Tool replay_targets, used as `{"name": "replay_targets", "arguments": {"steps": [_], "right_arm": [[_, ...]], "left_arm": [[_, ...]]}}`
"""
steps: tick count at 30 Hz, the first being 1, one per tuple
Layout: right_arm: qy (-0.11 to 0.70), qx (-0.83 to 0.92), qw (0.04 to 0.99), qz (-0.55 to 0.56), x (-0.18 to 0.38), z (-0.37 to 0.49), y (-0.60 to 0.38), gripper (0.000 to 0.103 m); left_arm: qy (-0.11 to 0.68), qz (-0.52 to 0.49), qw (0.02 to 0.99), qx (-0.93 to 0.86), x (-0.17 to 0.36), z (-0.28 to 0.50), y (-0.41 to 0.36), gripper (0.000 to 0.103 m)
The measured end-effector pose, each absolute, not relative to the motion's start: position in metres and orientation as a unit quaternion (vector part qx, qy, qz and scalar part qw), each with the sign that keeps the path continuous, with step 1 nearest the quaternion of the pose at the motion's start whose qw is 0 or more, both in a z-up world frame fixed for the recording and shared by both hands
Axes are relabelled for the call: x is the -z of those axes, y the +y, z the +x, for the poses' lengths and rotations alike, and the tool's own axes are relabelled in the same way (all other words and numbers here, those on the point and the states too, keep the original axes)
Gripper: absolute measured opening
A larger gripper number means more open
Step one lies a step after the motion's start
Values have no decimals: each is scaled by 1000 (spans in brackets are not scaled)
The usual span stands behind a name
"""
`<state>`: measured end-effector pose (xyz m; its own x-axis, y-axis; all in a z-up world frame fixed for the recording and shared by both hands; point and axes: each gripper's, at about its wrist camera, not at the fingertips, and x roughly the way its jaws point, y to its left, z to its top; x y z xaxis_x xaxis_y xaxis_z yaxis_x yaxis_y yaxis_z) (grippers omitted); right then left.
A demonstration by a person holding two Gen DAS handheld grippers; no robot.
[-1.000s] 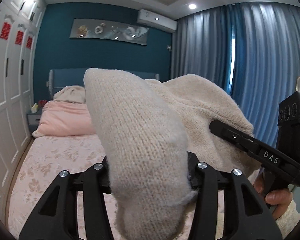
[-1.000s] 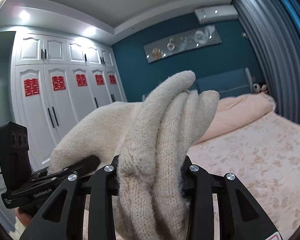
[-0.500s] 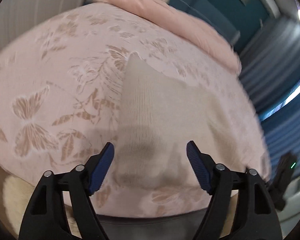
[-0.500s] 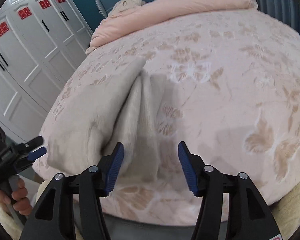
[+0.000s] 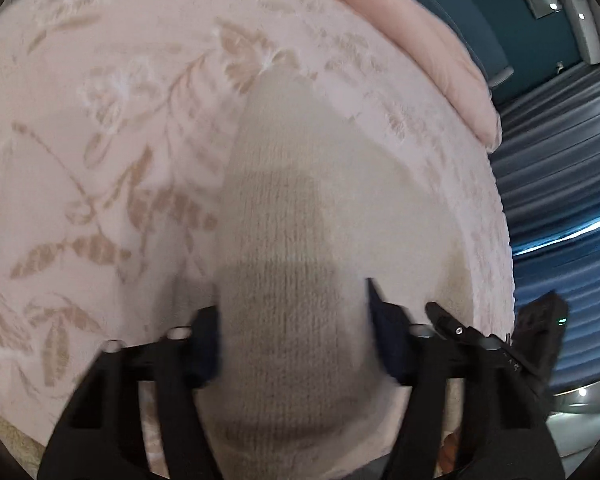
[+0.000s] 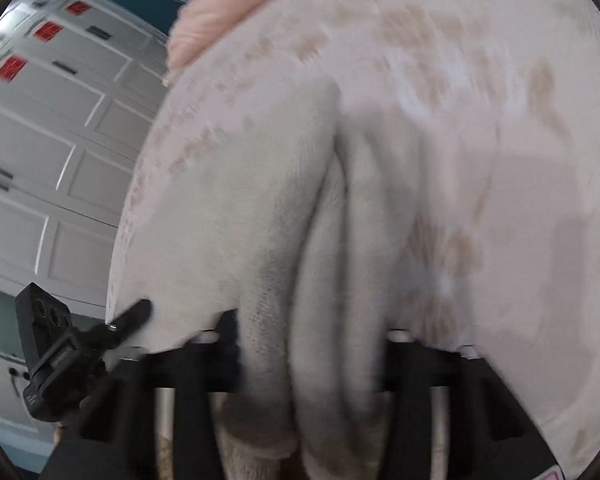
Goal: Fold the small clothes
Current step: 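Lower the folded end onto the sweater with both tools, release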
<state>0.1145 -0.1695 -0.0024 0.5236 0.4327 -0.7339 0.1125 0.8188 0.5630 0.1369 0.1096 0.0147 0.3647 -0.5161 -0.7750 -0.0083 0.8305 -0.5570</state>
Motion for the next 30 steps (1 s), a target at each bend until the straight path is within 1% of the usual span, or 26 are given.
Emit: {"name": "replay_targets", "arguments": {"steps": [3,5,6,7,8,9,10,11,12,13,14,16,17,18,19,20,21,23,24,27,28,29,30], "right_arm": [[419,-113,864,254,-52,110,-173,32],[394,-114,878,249,-72,106,-180,33],[392,-107,880,247,-73,107,-187,35],[401,-101,877,246,-66,109,-191,42],[418,-88,872,240,-51,115,-197,46],[443,-68,864,228,-31,120,-202,48],[477,-35,853,210,-12,125,-206,48],[504,5,842,189,1,126,-209,40],[500,13,843,197,0,116,-213,37],[469,-7,855,221,-13,103,-216,34],[443,-21,868,224,-30,89,-212,34],[425,-45,881,205,-53,70,-198,34],[424,-60,883,191,-59,64,-187,34],[431,-72,885,164,-60,58,-173,35],[437,-69,886,142,-55,56,-164,41],[441,-59,887,121,-48,55,-158,54],[449,-39,887,104,-35,55,-154,59],[470,-11,875,116,-16,52,-159,60],[480,-6,865,147,-4,51,-166,60],[492,-14,849,193,14,54,-180,60],[495,-20,845,201,16,54,-181,47],[498,-25,842,205,17,57,-183,24],[496,-30,842,211,12,59,-185,18]], "left_arm": [[501,-234,810,193,-54,135,102,42],[468,-232,825,214,-82,133,96,42],[460,-229,830,219,-88,134,93,44],[456,-223,833,219,-92,135,89,47],[458,-206,838,211,-89,139,82,53],[465,-184,843,198,-81,142,74,58],[481,-152,845,178,-65,147,66,59],[498,-126,844,156,-52,149,62,56],[515,-102,841,130,-39,147,60,54],[511,-105,844,126,-34,139,65,54],[497,-119,850,125,-39,131,72,55],[488,-129,855,121,-50,116,83,56],[478,-130,861,119,-59,104,87,58],[470,-131,865,116,-64,95,90,67],[465,-131,869,111,-68,86,91,72],[462,-128,872,104,-68,73,91,77],[462,-126,872,103,-65,68,89,78],[477,-106,867,99,-53,57,82,78],[487,-99,862,97,-46,57,78,78],[495,-82,859,101,-32,42,77,78],[494,-73,861,98,-29,40,78,77],[493,-67,863,94,-25,42,78,72],[491,-58,864,93,-23,44,78,61]]}}
